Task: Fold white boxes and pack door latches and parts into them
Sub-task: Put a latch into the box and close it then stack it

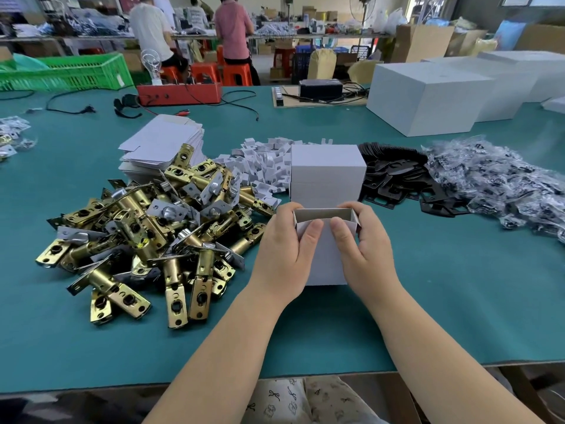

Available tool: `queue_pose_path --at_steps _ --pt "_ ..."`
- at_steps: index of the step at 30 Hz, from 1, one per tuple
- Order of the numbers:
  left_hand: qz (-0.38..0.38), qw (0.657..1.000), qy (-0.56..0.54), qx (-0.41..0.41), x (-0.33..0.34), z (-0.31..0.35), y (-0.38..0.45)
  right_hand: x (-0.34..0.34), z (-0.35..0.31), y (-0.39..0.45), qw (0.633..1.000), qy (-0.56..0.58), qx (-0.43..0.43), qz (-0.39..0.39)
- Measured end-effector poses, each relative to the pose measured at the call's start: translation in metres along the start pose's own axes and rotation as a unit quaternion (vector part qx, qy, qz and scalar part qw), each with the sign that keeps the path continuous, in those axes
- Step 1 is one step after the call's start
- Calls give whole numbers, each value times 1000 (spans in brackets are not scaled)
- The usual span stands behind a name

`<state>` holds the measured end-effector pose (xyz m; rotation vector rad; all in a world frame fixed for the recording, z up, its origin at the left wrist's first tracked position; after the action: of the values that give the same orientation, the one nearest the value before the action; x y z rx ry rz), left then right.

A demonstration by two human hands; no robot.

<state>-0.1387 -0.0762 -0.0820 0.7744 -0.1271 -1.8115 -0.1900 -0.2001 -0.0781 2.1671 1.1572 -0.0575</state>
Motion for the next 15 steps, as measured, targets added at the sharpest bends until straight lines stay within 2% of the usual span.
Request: queue_pose_path --at_steps 5,8,11,15 --pt "9 1000 -18 8 -2 1 -2 0 -12 -2 996 -44 -69 19" --pt "-9 1000 -7 -16 0 -6 1 7 4 4 998 -51 -3 -28" --pt "-36 997 -37 -49 4 -16 5 18 15 5 995 -3 40 -87" --pt "-38 995 -63 -62 5 -22 5 21 23 4 993 0 71 -91"
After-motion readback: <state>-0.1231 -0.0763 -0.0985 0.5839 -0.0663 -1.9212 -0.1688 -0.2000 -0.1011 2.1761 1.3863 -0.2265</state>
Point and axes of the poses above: each hand's wrist, its own y-axis towards the middle knuckle, its own x-axis out of the palm, z = x × y, the point moved 9 cm from there along y, towards the middle knuckle
